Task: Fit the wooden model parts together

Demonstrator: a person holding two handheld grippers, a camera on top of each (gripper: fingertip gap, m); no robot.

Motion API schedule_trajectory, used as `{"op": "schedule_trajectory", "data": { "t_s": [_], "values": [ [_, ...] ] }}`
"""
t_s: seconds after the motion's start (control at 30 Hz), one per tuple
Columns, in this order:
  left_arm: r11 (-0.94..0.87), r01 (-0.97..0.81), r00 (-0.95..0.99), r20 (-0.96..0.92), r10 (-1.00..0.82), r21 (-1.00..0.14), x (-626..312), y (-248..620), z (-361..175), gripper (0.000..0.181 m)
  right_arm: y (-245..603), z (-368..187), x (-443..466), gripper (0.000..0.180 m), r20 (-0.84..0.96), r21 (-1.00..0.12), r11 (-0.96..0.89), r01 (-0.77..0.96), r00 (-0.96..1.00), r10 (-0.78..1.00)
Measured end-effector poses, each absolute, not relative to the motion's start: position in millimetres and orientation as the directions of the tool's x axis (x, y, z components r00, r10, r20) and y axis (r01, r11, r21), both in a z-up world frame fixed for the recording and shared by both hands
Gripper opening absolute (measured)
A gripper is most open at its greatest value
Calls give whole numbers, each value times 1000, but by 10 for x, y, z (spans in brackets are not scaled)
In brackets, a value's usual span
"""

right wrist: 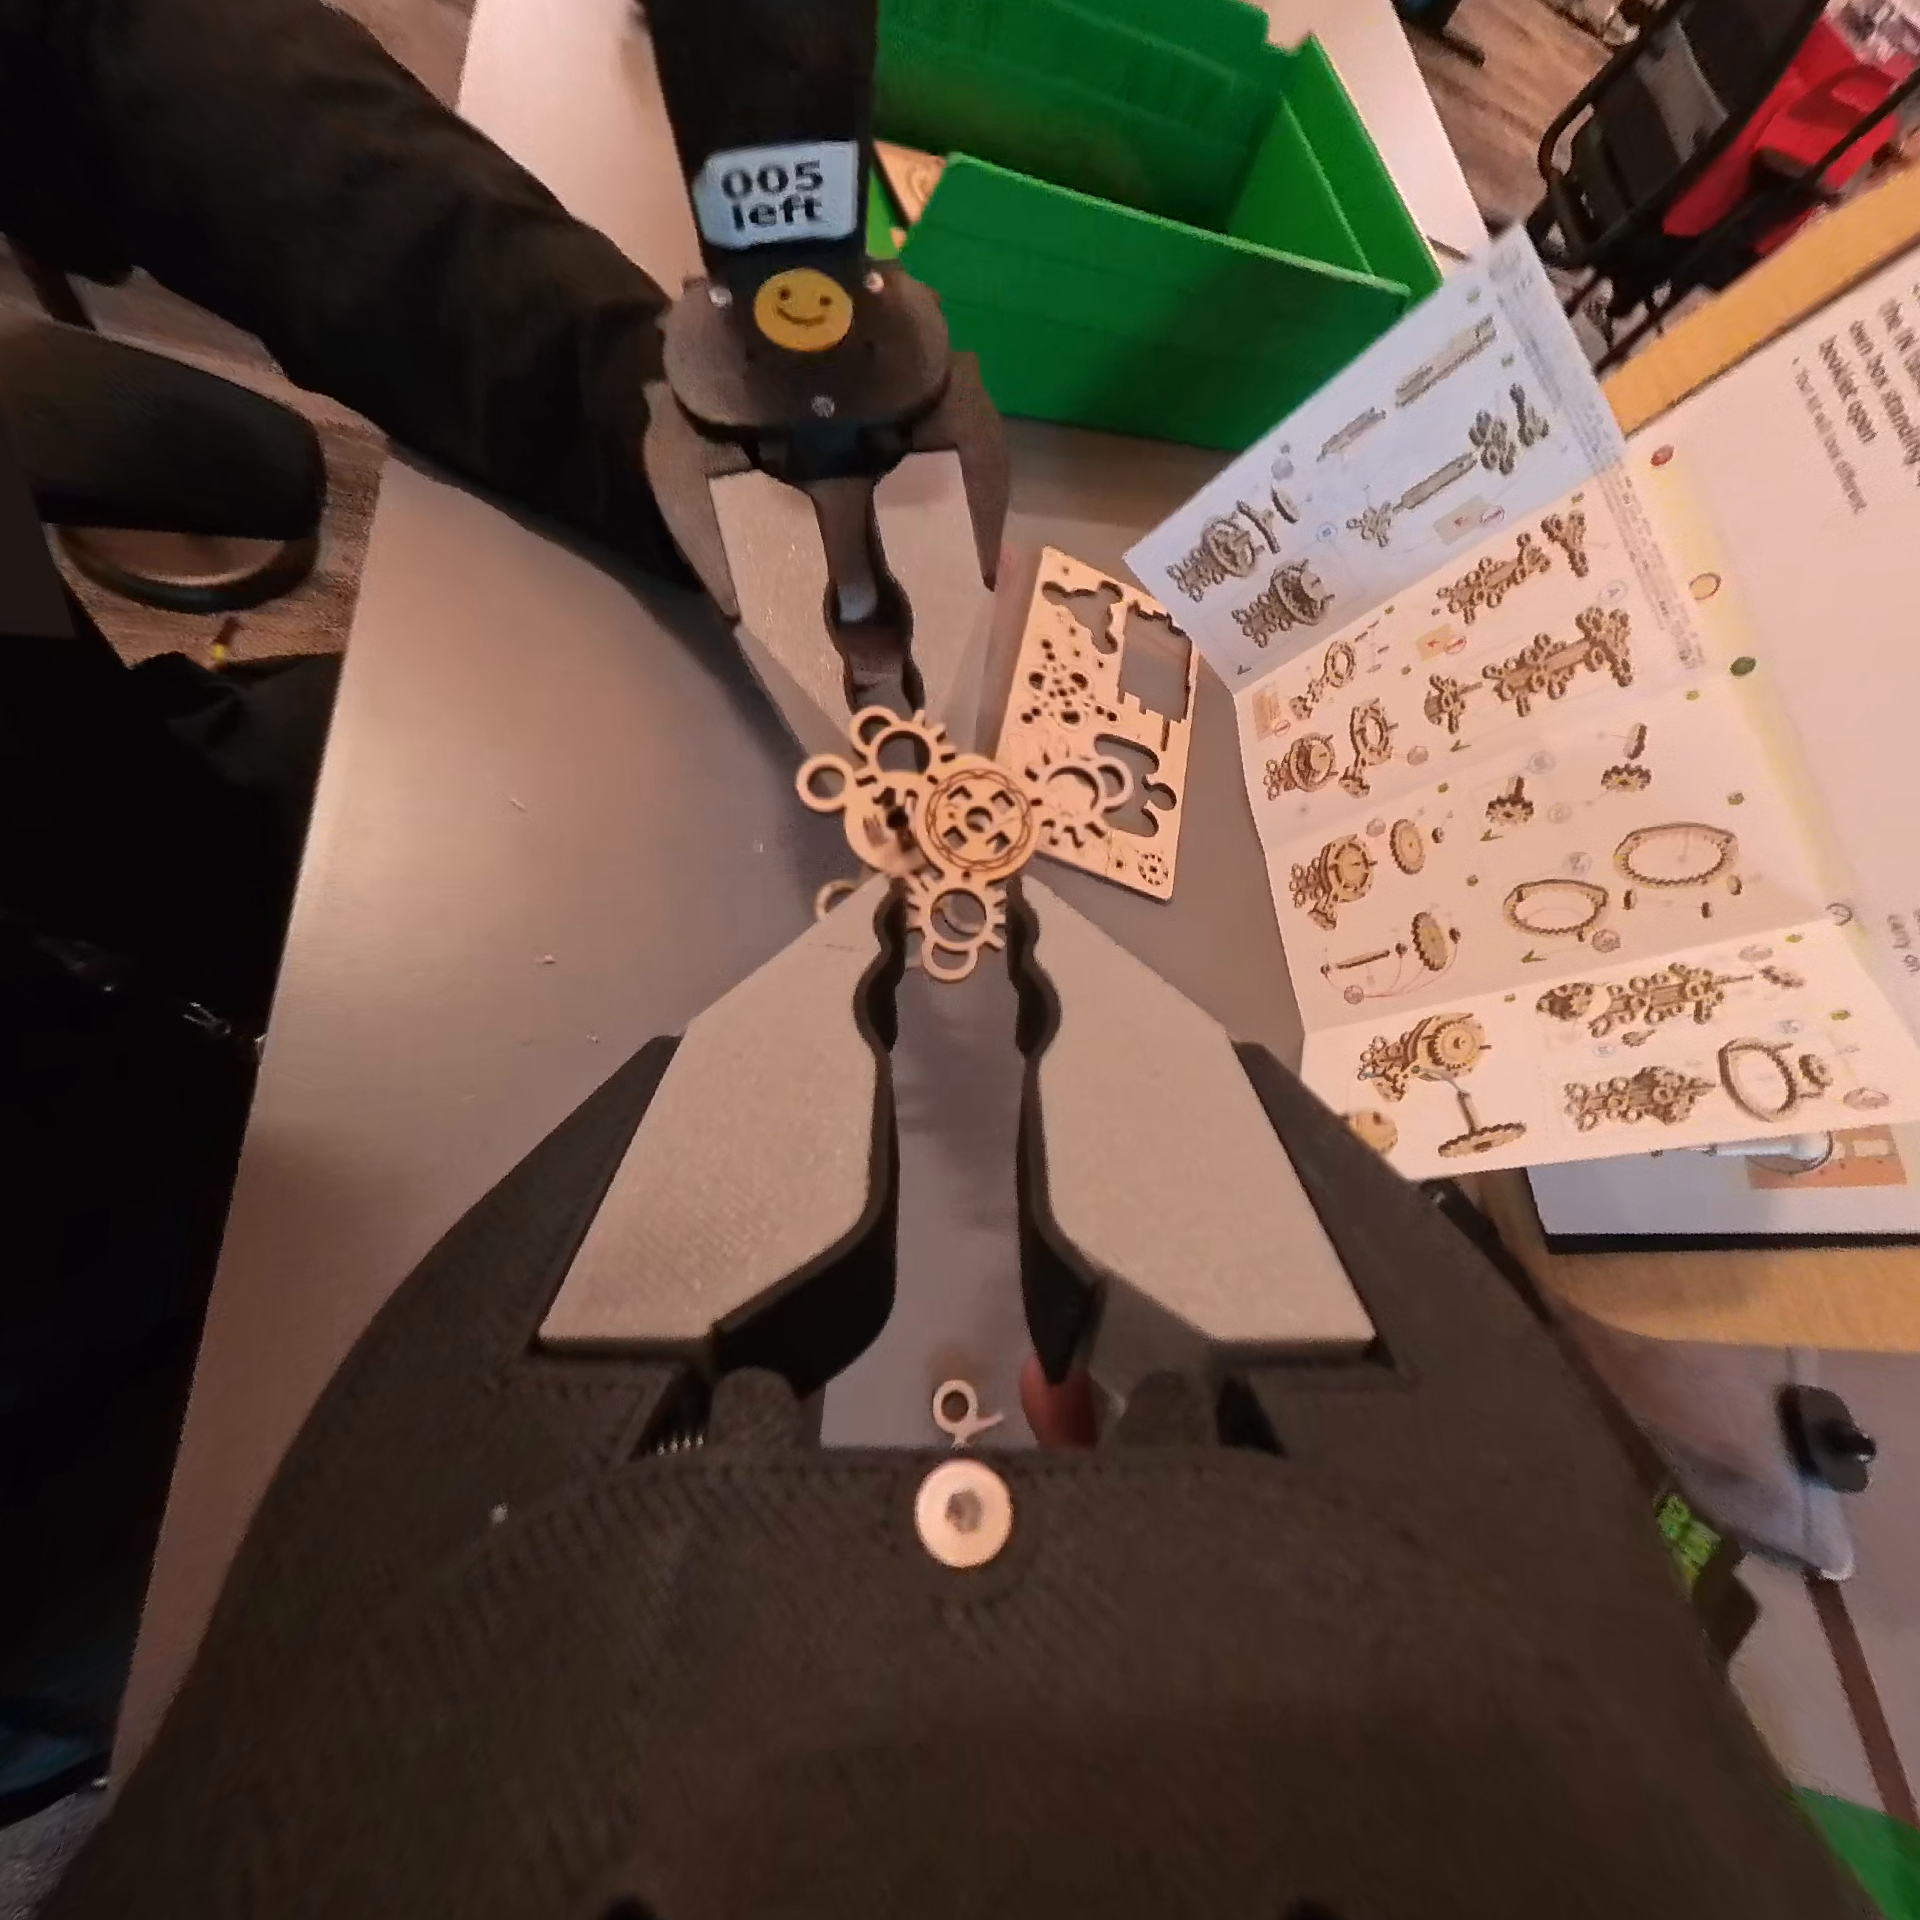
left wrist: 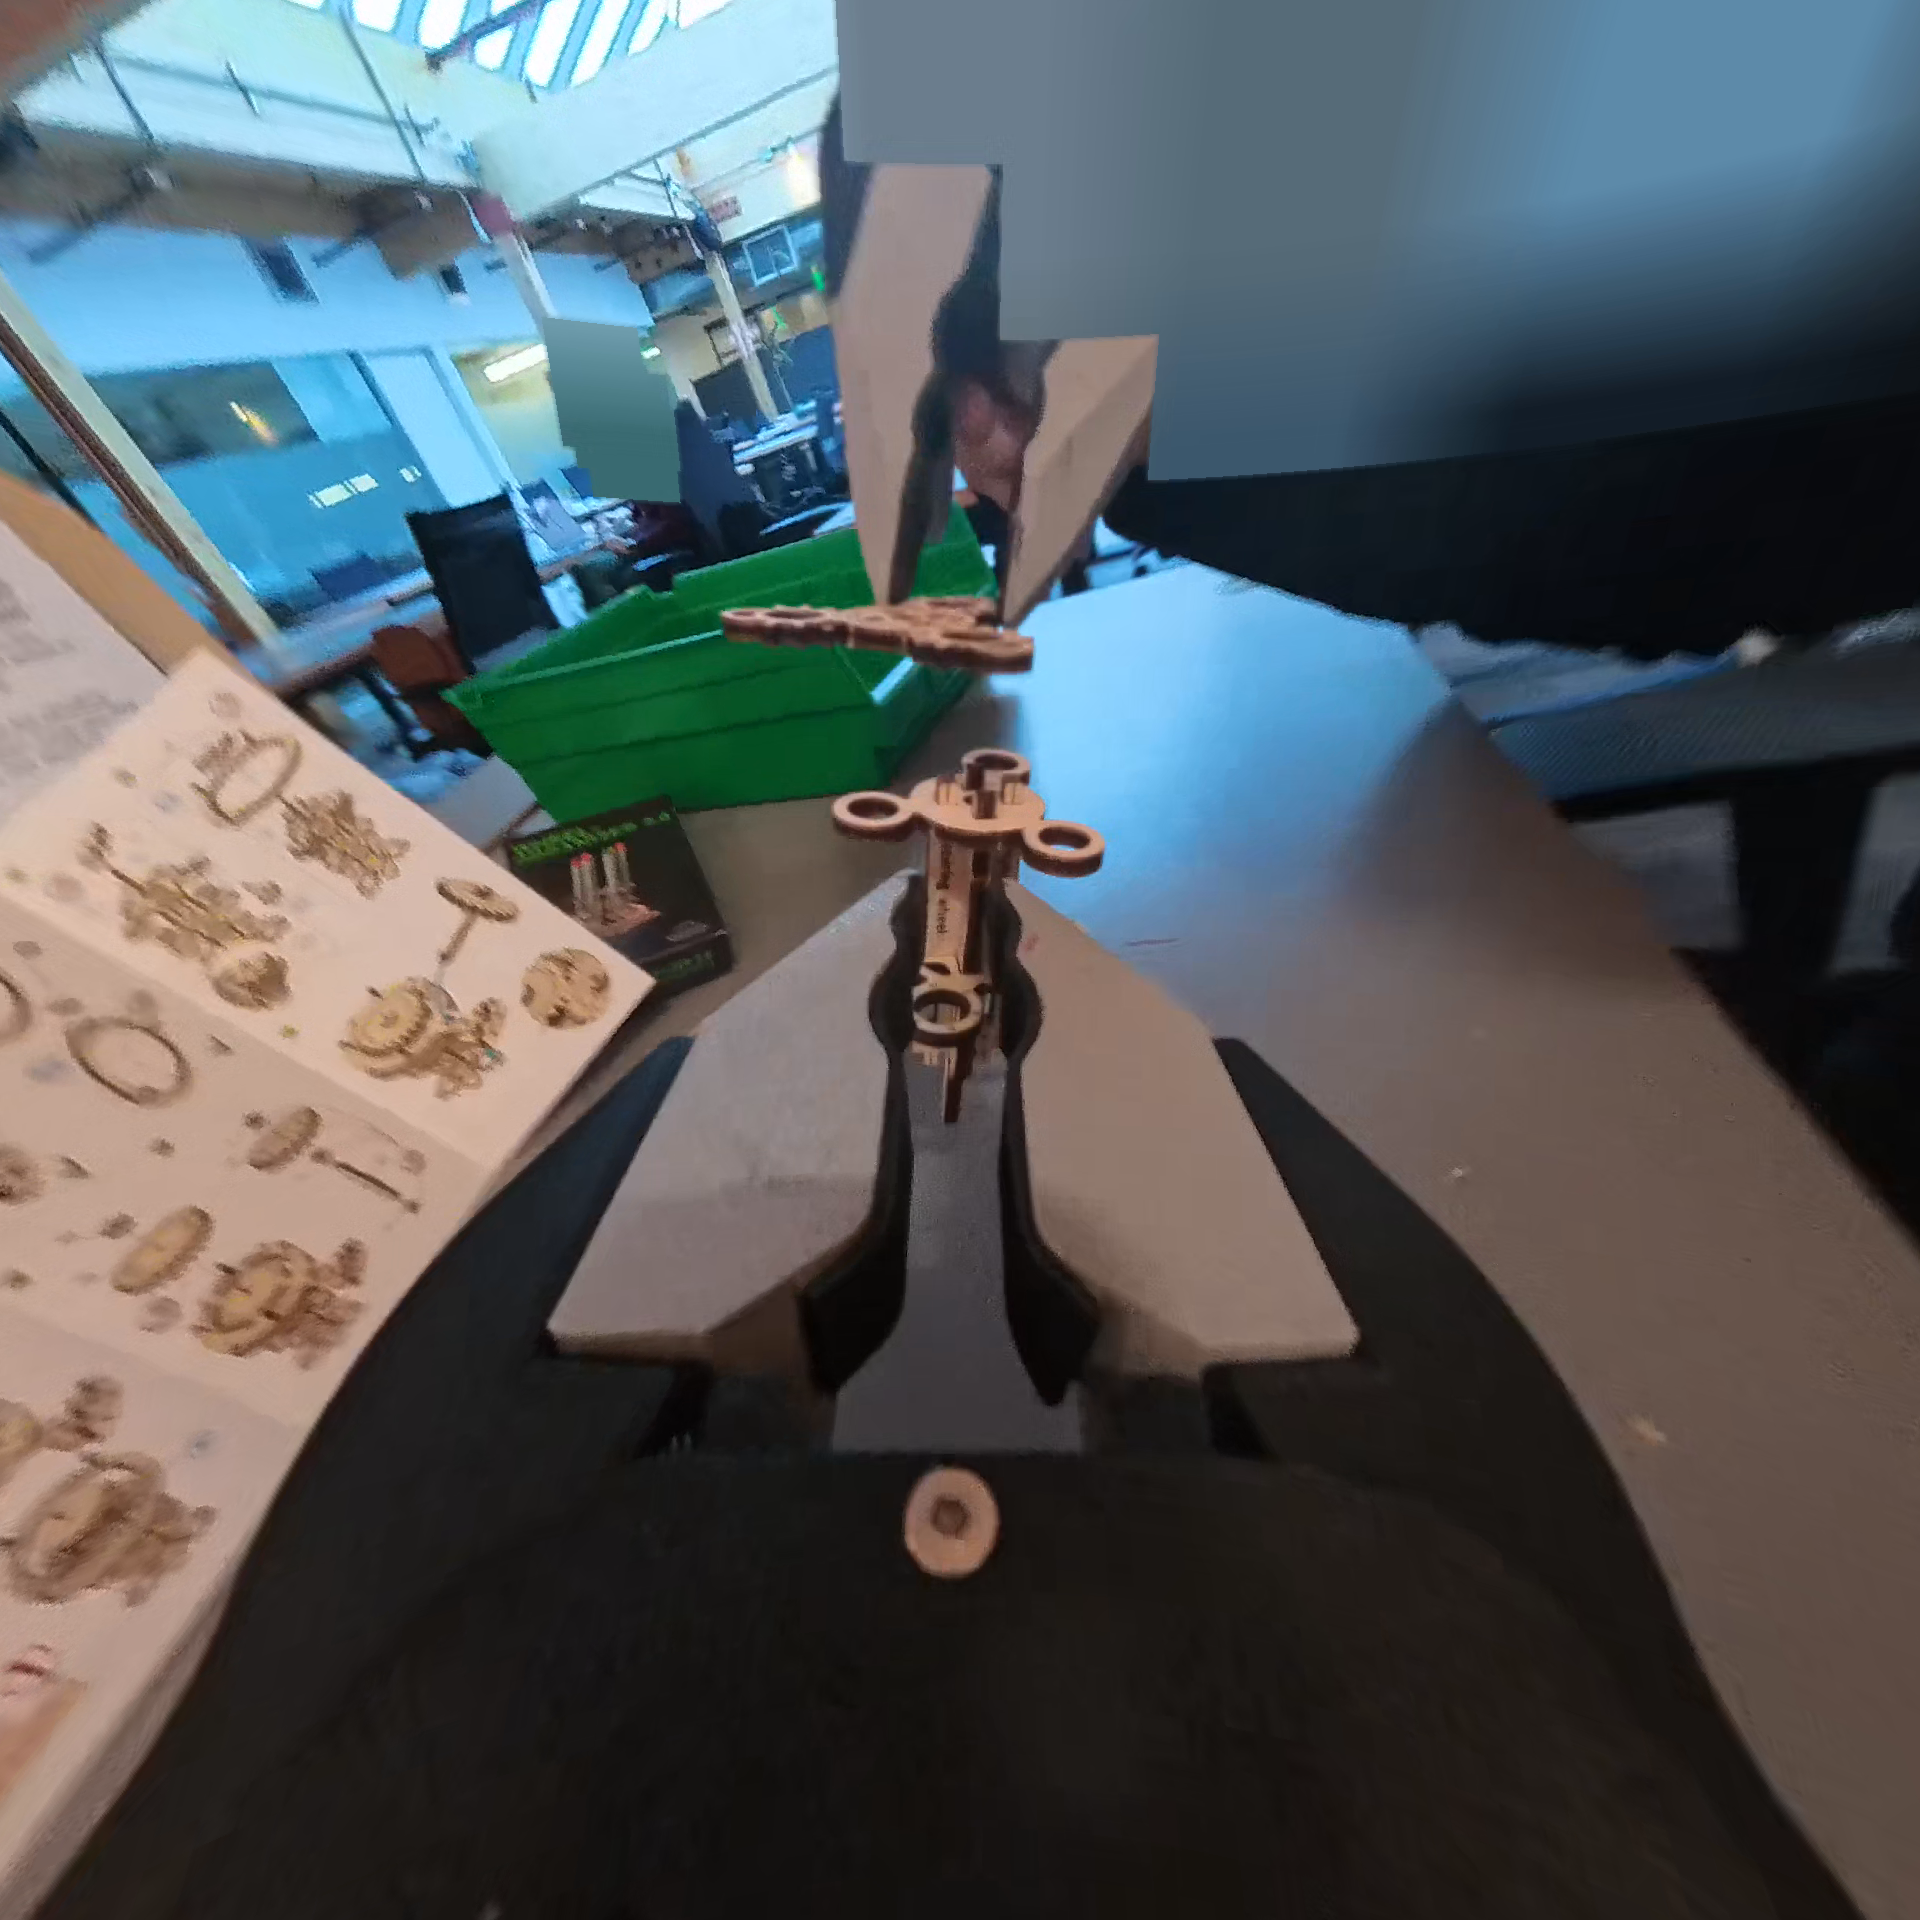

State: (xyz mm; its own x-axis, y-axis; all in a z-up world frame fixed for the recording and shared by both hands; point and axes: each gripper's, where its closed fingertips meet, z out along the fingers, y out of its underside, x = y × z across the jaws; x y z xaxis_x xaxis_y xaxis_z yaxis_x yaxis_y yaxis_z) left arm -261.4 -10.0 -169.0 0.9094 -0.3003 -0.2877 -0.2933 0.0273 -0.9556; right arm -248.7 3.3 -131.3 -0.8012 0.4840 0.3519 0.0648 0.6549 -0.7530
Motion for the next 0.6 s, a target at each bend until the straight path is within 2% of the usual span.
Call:
{"op": "schedule_trajectory", "data": {
  "t_s": [0.1, 0.17, 0.37, 0.6],
  "values": [
    [75, -470, 846, -473, -246, -879, -2562, -96, -1692, 8, -39, -1331, -2417, 15, 443, -703, 711, 8, -777, 447],
    [90, -527, 816, -532, -224, -845, -2540, -92, -1694, 8, -83, -1399, -2375, 15, 497, -658, 753, -17, -761, 417],
    [102, -499, 829, -508, -234, -861, -2534, -83, -1704, 8, -44, -1560, -2369, 15, 621, -525, 850, -47, -704, 344],
    [146, -517, 811, -537, -233, -844, -2492, -105, -1667, 8, -89, -1557, -2330, 15, 626, -540, 839, -70, -700, 344]
  ]
}}
